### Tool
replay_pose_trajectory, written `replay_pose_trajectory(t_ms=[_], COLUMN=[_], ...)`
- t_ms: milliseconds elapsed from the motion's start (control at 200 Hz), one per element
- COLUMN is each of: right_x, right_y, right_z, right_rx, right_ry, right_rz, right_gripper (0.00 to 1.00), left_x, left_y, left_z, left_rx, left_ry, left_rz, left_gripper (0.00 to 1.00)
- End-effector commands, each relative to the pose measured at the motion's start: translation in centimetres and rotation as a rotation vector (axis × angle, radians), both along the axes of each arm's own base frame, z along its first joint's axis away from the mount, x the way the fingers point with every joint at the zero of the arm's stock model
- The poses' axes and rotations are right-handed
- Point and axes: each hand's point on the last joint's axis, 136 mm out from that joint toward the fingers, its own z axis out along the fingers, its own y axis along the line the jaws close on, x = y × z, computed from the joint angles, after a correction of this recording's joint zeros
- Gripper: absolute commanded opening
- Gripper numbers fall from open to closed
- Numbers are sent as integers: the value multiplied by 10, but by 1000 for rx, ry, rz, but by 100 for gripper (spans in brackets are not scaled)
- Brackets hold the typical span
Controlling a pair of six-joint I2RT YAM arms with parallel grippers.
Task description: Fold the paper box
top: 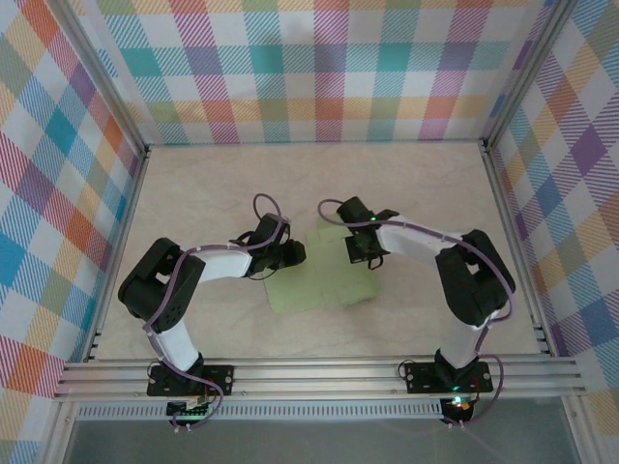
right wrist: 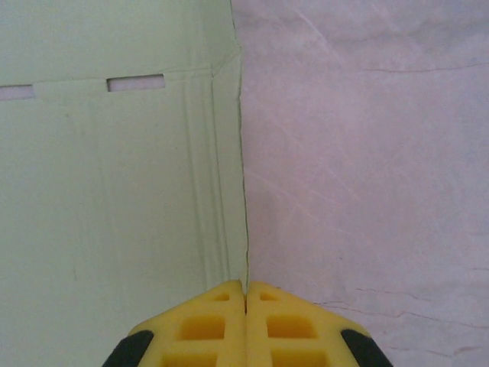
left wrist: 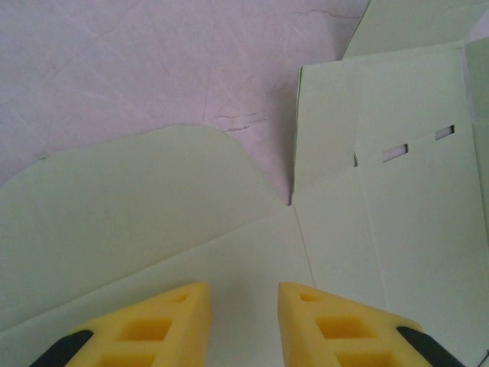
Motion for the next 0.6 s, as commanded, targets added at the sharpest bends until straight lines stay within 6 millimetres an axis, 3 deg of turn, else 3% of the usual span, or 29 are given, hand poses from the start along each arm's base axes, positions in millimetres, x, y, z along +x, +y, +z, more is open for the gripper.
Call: replay_pose_trajectory(t_ms=[0, 205, 295, 480, 595], right_x=[4, 9, 11, 12, 13], right_y=[-28, -2, -1, 2, 6], right_z=[7, 12, 13, 19, 16], right_rx=[-269, -417, -461, -404, -248], right_ry=[-87, -149, -173, -207, -166], right_rz=[-116, -88, -89, -82, -71], right_gripper=[0, 0, 0, 0, 1], left_x=[-9, -9, -10, -10, -10], left_y=[5, 4, 5, 6, 6], left_z=[-16, -16, -16, -15, -13], left_rx=[28, 24, 27, 29, 28], left_ry=[43, 39, 39, 35, 33], left_rz=[3, 1, 0, 1, 2], left_gripper=[31, 32, 32, 33, 33])
